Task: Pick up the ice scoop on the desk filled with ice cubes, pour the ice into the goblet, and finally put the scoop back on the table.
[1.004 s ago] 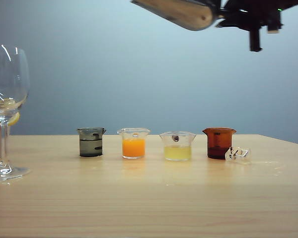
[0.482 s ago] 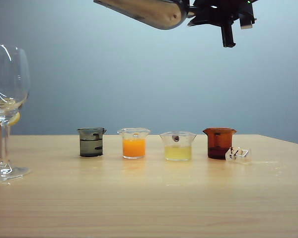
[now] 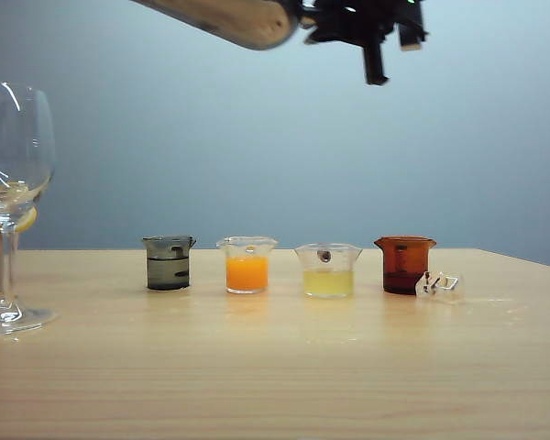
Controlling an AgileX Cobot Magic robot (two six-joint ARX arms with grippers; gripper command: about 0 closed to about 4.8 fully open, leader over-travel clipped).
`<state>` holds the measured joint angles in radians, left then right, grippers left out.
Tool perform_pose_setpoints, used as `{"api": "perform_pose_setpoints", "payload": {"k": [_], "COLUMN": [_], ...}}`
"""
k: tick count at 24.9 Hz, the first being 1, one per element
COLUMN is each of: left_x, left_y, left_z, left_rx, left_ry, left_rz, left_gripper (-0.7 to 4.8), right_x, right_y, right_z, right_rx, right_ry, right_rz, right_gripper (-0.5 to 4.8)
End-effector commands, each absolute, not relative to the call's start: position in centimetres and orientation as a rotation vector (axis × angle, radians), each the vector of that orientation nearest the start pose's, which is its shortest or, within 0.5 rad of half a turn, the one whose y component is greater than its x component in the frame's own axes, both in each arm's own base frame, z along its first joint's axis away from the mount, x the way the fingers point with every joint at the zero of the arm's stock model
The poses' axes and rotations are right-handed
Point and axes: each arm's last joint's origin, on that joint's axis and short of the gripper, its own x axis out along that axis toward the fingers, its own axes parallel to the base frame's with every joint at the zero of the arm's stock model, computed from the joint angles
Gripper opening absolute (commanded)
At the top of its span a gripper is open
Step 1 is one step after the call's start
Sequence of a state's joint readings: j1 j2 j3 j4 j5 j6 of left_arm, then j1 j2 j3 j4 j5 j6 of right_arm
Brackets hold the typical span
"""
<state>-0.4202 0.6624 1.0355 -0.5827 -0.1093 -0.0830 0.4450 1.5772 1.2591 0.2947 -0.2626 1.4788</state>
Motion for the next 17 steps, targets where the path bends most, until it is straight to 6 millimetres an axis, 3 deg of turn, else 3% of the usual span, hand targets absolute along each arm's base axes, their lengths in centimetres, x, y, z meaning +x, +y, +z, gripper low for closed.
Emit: {"api": "perform_pose_setpoints", "payload": {"k": [1,8,17], "left_x": [10.3,10.2,10.2], "left_y": [-4.2,-4.1,-2.9], "left_z": [39.2,39.0,38.7], "left_rx": [-0.028,-0.014,-0.016], "left_ry": [0.216,0.236,0.265], "left_rz": [-0.297,-0.268,-0.184], "left_gripper": [-0.06,-0.06,-0.06], "right_x": [33.5,34.7,34.4], "right_y": [17.8,22.2,24.7], "right_z": [36.1,35.4,34.5], "right_rx": [1.419,1.401,1.346], "right_ry": [0.502,0.567,0.576], "right_rz": [0.636,0.684,0.688], "right_gripper": [-0.06,-0.06,-0.06]}}
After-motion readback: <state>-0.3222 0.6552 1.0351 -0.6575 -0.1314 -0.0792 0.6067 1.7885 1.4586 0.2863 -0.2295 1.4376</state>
